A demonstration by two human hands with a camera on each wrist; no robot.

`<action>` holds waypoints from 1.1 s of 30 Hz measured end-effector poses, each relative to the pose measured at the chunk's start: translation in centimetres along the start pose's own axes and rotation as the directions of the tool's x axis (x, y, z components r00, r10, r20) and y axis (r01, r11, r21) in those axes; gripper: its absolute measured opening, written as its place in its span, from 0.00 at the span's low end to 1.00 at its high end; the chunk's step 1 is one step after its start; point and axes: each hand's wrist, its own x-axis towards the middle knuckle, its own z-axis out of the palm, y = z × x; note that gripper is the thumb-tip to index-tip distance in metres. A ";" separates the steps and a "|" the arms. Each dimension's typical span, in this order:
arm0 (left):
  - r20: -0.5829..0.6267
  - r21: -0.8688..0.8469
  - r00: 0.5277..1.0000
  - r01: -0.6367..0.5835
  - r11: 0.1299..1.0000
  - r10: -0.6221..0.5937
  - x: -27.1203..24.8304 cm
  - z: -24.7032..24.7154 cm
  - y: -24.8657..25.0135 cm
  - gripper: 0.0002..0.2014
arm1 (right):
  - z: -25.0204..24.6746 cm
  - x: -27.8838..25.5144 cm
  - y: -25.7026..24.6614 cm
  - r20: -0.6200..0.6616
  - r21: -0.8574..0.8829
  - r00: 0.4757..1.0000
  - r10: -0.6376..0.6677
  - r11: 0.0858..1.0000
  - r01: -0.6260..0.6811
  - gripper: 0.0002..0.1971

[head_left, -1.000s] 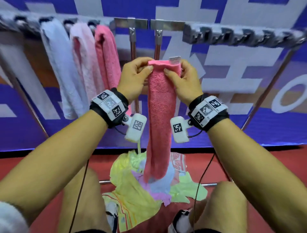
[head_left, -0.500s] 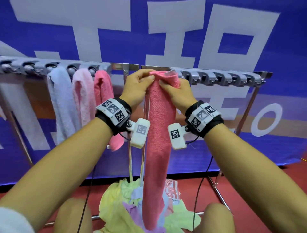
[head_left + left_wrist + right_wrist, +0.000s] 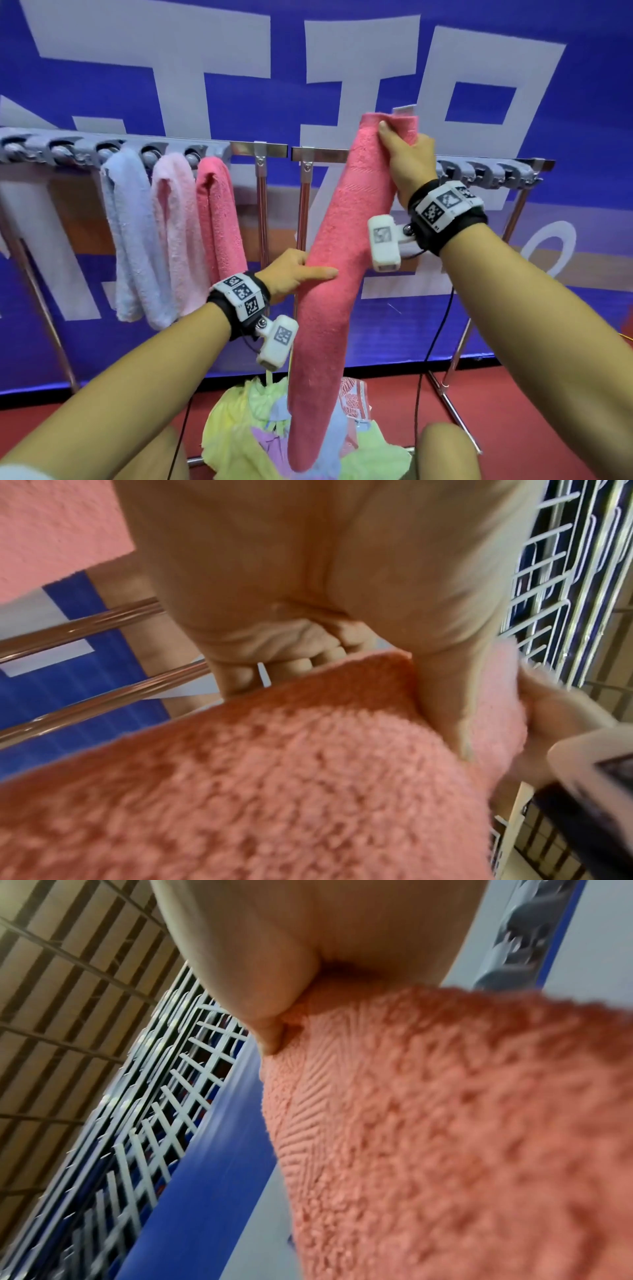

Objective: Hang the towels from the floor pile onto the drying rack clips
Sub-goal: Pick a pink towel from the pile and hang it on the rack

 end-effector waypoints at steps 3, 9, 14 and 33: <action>-0.038 -0.059 0.999 -0.042 0.997 0.039 -0.6 -0.9 1.2 0.09 | -3.4 2.5 2.2 -0.167 -0.051 0.981 0.096 0.993 -0.106 0.11; -0.066 -0.179 0.979 -0.202 0.963 0.193 -0.6 -1.1 8.7 0.11 | -6.6 0.8 5.7 -0.229 -0.496 0.951 0.206 0.816 -0.297 0.21; 0.068 0.003 0.988 -0.136 0.991 0.135 0.8 1.1 10.8 0.08 | -1.6 -3.9 4.2 0.312 -0.444 0.947 0.081 0.893 0.070 0.07; 0.051 -0.132 0.999 0.020 0.991 -0.013 -2.1 -0.6 11.5 0.12 | -4.3 -1.8 2.7 0.114 -0.169 0.944 0.311 0.942 -0.290 0.06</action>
